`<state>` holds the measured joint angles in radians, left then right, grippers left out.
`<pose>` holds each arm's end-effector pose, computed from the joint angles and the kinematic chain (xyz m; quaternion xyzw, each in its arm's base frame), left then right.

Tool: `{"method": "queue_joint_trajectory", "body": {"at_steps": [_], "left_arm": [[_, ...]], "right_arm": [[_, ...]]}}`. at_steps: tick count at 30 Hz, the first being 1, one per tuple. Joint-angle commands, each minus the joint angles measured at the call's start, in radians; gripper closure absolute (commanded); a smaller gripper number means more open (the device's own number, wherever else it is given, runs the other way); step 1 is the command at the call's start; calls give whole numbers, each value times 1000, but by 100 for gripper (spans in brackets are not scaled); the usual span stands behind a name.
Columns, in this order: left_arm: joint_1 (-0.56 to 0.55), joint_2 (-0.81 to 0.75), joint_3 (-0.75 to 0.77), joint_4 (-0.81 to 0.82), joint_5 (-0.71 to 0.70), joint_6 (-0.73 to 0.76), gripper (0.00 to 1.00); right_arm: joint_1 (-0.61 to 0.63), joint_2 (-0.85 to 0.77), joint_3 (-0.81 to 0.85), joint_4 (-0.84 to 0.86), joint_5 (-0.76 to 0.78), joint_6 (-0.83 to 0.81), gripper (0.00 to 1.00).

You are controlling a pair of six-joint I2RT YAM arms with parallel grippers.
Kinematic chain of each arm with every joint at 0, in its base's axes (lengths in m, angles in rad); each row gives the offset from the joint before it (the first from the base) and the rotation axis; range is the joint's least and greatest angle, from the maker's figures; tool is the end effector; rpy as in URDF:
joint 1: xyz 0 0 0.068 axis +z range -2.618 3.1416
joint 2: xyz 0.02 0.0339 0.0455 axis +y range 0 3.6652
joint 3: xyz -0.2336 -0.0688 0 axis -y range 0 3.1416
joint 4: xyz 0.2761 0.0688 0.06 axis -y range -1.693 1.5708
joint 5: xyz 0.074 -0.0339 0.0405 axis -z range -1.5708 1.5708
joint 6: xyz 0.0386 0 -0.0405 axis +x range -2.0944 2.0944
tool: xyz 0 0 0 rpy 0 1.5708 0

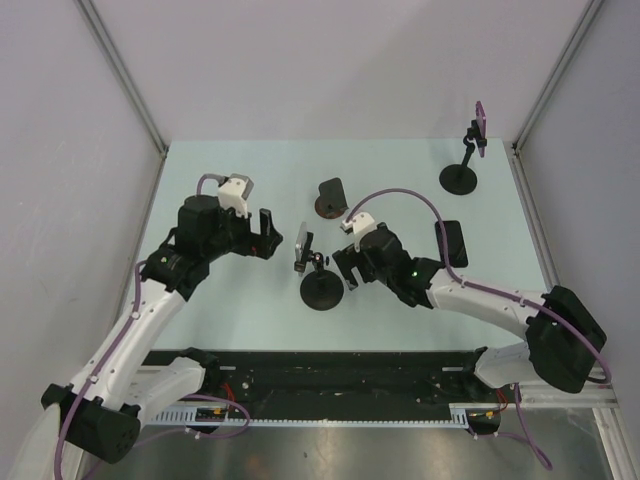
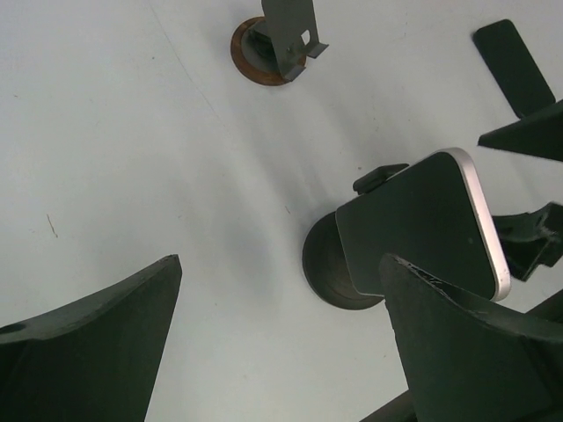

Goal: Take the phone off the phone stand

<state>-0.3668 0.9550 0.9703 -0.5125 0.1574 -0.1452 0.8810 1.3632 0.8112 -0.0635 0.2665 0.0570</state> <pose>0.2394 -0.0984 0.3149 0.1347 0.8470 -0.1944 0.4761 0.2174 0.2475 0.1842 -0.2965 0.8310 0.1007 0.4597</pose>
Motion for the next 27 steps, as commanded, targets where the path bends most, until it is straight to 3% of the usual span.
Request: {"method": "queue_joint_trajectory", "body": {"at_steps": [1,9,17,27], "left_arm": [[6,-28,-18,46,12,70,0],[20,-47,-64,83,-120,32,0],[51,-76,-119,118,-200,-17,0],[72,-93,-151,138,-203,-37,0]], "right_arm": [[6,-84,137,-114,31,-23,2],[84,-133,382,-272,20,208,3],[156,46,634,-383,59,336,3],[174,221,735,-397,109,346,13]]}}
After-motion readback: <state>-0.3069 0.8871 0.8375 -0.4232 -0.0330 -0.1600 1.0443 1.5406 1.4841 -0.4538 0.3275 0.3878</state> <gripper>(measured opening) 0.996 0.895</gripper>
